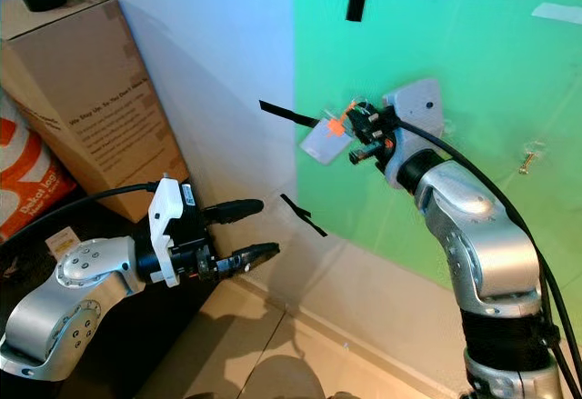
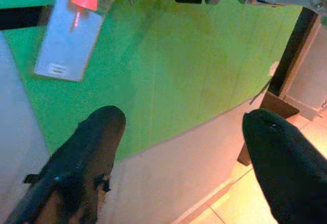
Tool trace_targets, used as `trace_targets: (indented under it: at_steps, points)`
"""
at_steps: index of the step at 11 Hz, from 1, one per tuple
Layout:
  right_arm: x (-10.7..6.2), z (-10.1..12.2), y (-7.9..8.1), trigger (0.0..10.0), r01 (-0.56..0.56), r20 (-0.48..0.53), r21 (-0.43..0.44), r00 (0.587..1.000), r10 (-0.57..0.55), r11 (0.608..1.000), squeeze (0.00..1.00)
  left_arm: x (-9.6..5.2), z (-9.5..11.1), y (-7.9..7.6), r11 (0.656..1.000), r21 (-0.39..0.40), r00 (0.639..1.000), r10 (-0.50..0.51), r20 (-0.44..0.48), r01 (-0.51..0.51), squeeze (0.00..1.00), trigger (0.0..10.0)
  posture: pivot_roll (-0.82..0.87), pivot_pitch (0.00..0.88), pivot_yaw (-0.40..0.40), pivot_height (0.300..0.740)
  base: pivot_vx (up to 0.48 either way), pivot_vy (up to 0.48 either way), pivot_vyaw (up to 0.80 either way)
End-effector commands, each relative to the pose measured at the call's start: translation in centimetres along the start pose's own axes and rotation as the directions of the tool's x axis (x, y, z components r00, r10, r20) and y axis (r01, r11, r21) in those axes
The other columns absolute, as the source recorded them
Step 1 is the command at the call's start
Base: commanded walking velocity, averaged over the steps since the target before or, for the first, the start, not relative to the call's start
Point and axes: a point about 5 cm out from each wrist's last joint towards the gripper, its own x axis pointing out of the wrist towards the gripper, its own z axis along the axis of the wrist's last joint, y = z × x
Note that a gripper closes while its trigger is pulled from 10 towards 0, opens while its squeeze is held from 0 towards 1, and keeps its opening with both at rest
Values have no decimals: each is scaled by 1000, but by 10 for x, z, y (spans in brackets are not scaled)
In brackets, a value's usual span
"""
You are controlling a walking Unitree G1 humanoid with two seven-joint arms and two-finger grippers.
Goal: Hang keys on a hook
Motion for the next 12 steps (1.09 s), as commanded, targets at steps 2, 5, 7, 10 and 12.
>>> trace_targets:
  at_steps: [2,5,7,10,12]
  points:
    - [-10,-19,-16,0,85,-87,-12,992,-86,996,0,-2,3,-1,1000,15,1000,10,-10,-10,1000,10000,-47,0,75,740,0,0,0]
    - [-22,-24,-19,0,107,-95,-12,990,-108,994,0,-3,8,4,999,24,1000,26,7,-26,1000,10000,-48,0,80,740,0,0,0]
    - [-23,-12,-6,0,41,-16,-14,999,-41,999,0,-2,9,5,999,32,1000,28,10,-28,1000,10000,-49,0,84,740,0,0,0]
    - [-20,5,16,0,-94,92,-29,991,96,995,0,-1,11,7,999,34,999,29,18,-30,1000,10000,-48,0,84,740,0,0,0]
    - [-22,6,23,0,-141,127,-11,982,141,990,0,-1,10,7,999,30,999,33,19,-34,1000,10000,-47,0,80,740,0,0,0]
